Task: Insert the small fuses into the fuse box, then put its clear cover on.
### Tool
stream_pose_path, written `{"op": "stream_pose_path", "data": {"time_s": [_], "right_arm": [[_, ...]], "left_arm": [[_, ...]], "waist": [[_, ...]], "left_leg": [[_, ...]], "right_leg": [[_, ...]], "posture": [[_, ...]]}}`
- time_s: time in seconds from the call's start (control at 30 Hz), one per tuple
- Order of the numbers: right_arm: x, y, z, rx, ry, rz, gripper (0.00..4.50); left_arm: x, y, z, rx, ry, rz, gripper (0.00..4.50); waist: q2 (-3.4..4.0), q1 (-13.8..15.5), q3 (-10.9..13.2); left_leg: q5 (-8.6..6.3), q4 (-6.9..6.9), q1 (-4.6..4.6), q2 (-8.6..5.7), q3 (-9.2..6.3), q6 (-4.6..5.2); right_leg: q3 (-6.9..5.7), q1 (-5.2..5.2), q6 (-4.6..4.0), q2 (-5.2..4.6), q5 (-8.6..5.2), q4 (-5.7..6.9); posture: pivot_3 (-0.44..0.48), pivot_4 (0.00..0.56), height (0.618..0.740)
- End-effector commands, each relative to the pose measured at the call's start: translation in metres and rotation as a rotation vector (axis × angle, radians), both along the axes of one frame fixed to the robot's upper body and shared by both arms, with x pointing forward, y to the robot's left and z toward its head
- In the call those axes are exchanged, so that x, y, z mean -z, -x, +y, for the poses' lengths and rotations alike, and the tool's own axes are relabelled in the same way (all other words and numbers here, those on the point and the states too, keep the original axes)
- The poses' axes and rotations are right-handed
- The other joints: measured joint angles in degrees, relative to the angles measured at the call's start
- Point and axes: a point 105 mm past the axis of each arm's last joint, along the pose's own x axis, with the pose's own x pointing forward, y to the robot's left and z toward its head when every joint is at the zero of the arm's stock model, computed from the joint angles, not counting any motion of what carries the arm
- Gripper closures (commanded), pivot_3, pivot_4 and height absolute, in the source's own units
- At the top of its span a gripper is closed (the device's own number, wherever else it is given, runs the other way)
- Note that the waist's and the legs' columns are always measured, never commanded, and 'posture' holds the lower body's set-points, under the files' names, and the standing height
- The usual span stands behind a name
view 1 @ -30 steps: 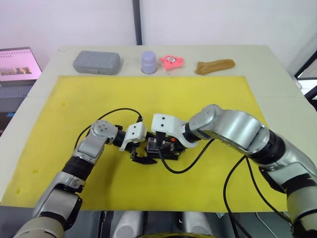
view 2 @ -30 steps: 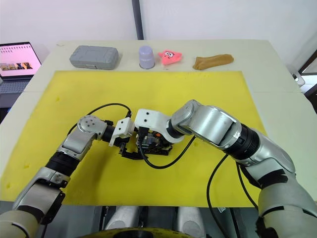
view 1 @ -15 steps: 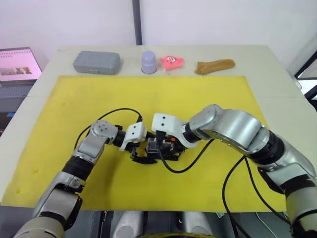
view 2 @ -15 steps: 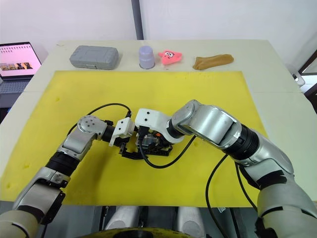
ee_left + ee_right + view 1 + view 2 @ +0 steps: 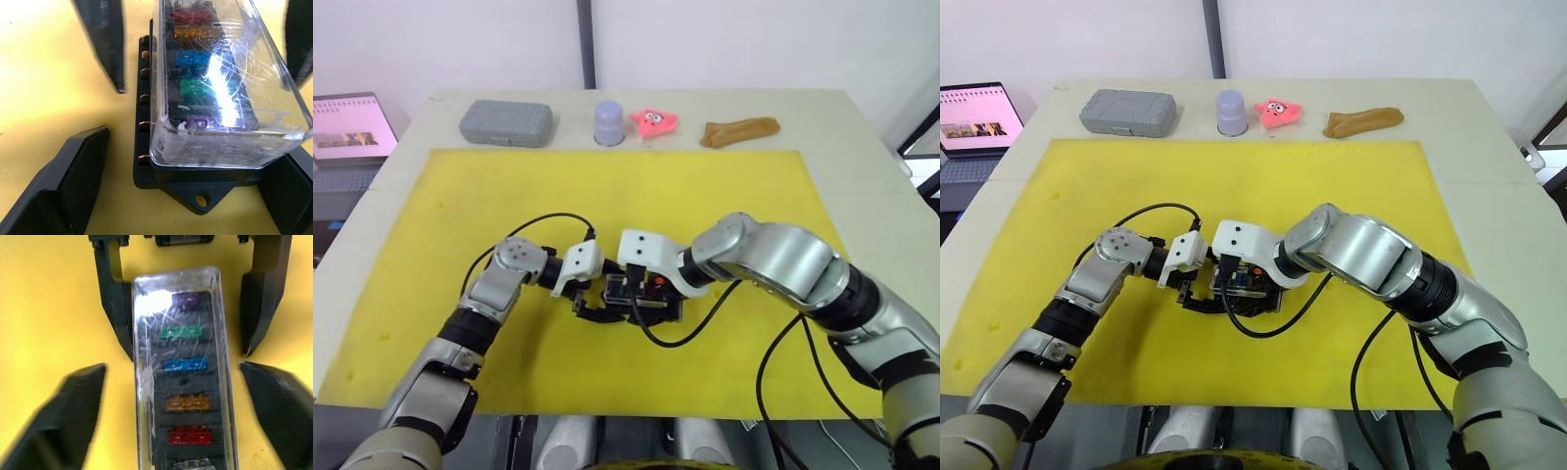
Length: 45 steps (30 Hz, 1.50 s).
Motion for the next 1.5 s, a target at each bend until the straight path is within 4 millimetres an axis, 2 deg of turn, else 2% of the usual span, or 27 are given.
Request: {"op": "stream_pose_path", "data": {"time_s": [0.03, 0.1, 0.2, 0.4, 0.5, 0.57, 0.67, 0.73, 0.9, 1.07, 1.27, 1.3, 1.33, 1.4, 1.5], "right_arm": [[-0.013, 0.0, 0.004, -0.032, -0.032, -0.07, 0.03], [-0.017, 0.0, 0.005, -0.037, -0.048, -0.079, 0.03], [-0.034, -0.001, 0.006, -0.039, -0.098, -0.101, 0.03], [-0.065, 0.011, -0.008, -0.074, -0.188, -0.128, 0.03], [-0.078, 0.016, -0.012, -0.128, -0.25, -0.219, 0.03], [-0.08, 0.012, -0.012, -0.11, -0.312, -0.265, 0.03], [-0.078, 0.004, -0.013, -0.088, -0.387, -0.37, 0.83], [-0.066, 0.002, -0.017, -0.069, -0.421, -0.365, 1.75], [-0.039, 0.007, -0.025, -0.075, -0.452, -0.329, 4.37], [-0.043, 0.01, -0.023, -0.085, -0.512, -0.316, 4.45], [-0.041, 0.005, -0.023, -0.062, -0.494, -0.319, 4.45], [-0.041, 0.006, -0.023, -0.067, -0.494, -0.312, 4.5], [-0.04, 0.008, -0.022, -0.073, -0.494, -0.305, 4.5], [-0.04, 0.009, -0.022, -0.078, -0.491, -0.296, 4.5], [-0.039, 0.009, -0.023, -0.076, -0.484, -0.293, 4.5]], "left_arm": [[0.001, -0.012, 0.006, -0.088, -0.01, -0.008, 0.0], [0.001, -0.012, 0.006, -0.087, -0.011, -0.009, 0.0], [0.001, -0.011, 0.006, -0.085, -0.012, -0.009, 0.0], [0.001, -0.012, 0.006, -0.087, -0.012, -0.009, 0.0], [0.001, -0.013, 0.007, -0.09, -0.011, -0.009, 0.0], [0.001, -0.014, 0.006, -0.091, -0.01, -0.009, 0.0], [0.001, -0.014, 0.005, -0.087, -0.007, -0.011, 0.0], [0.001, -0.014, 0.004, -0.083, -0.006, -0.013, 0.0], [0.002, -0.014, 0.003, -0.072, -0.013, -0.032, 0.0], [0.002, -0.014, 0.004, -0.071, -0.008, -0.035, 0.0], [0.001, -0.012, 0.004, -0.062, -0.005, -0.035, 0.0], [0.001, -0.011, 0.004, -0.057, -0.006, -0.033, 0.56], [0.002, -0.01, 0.004, -0.055, -0.006, -0.033, 0.79], [0.002, -0.009, 0.004, -0.044, -0.011, -0.03, 1.81], [0.003, -0.007, 0.005, -0.033, -0.018, -0.031, 1.94]], "waist": [[0.0, 0.1, 0.0], [0.0, 0.1, 0.0], [0.0, 0.2, 0.0], [0.0, 0.3, 0.0], [0.0, 0.3, 0.0], [-0.02, 0.2, 0.0], [-0.04, 0.3, 0.0], [-0.05, 0.3, 0.0], [-0.05, 0.3, 0.0], [-0.05, 0.3, 0.0], [-0.05, 0.3, 0.0], [-0.05, 0.3, 0.0], [-0.05, 0.3, 0.0], [-0.05, 0.2, 0.0], [-0.05, 0.2, 0.0]], "left_leg": [[0.0, 0.0, 0.0, 0.0, 0.0, 0.0], [0.0, 0.01, 0.0, 0.0, 0.0, 0.0], [0.0, 0.01, 0.0, -0.01, 0.0, 0.0], [0.0, 0.01, -0.01, -0.01, -0.01, 0.0], [0.0, 0.0, -0.01, -0.01, -0.01, 0.0], [0.0, 0.0, 0.02, -0.01, 0.03, 0.01], [0.0, 0.01, 0.07, 0.0, 0.03, 0.01], [0.0, 0.01, 0.07, -0.01, 0.06, 0.01], [0.0, 0.02, 0.1, -0.02, 0.04, 0.01], [0.0, 0.02, 0.16, -0.01, 0.04, 0.01], [0.0, 0.02, 0.16, -0.01, 0.03, 0.01], [0.0, 0.02, 0.16, -0.01, 0.03, 0.01], [0.0, 0.02, 0.16, -0.01, 0.03, 0.01], [0.0, 0.01, 0.16, -0.01, 0.03, 0.01], [0.0, 0.01, 0.16, 0.0, 0.03, 0.01]], "right_leg": [[0.0, 0.0, 0.0, 0.0, 0.0, 0.0], [0.0, 0.0, 0.0, 0.0, 0.0, 0.0], [0.0, 0.01, 0.0, 0.0, 0.0, 0.0], [0.0, 0.02, 0.0, 0.0, 0.0, -0.02], [0.0, 0.03, 0.0, 0.0, 0.0, -0.02], [0.0, 0.05, 0.0, 0.0, 0.0, -0.02], [0.01, 0.11, 0.01, 0.01, 0.0, -0.01], [0.03, 0.09, 0.01, 0.0, 0.0, 0.0], [0.03, 0.16, 0.01, 0.0, 0.01, -0.02], [0.03, 0.2, 0.01, 0.01, 0.01, -0.01], [0.03, 0.21, 0.01, 0.01, 0.01, -0.01], [0.03, 0.21, 0.01, 0.01, 0.01, -0.02], [0.03, 0.21, 0.01, 0.01, 0.01, -0.02], [0.03, 0.2, 0.01, 0.01, 0.01, -0.02], [0.03, 0.2, 0.01, 0.02, 0.01, -0.02]], "posture": [[0.0, 0.15, 0.74], [0.0, 0.15, 0.74], [0.0, 0.15, 0.74], [0.0, 0.15, 0.74], [0.0, 0.15, 0.74], [0.0, 0.15, 0.74], [0.0, 0.15, 0.74], [0.0, 0.15, 0.74], [0.0, 0.15, 0.74], [0.0, 0.15, 0.74], [0.0, 0.15, 0.74], [0.0, 0.15, 0.74], [0.0, 0.15, 0.74], [0.0, 0.15, 0.74], [0.0, 0.15, 0.74]]}}
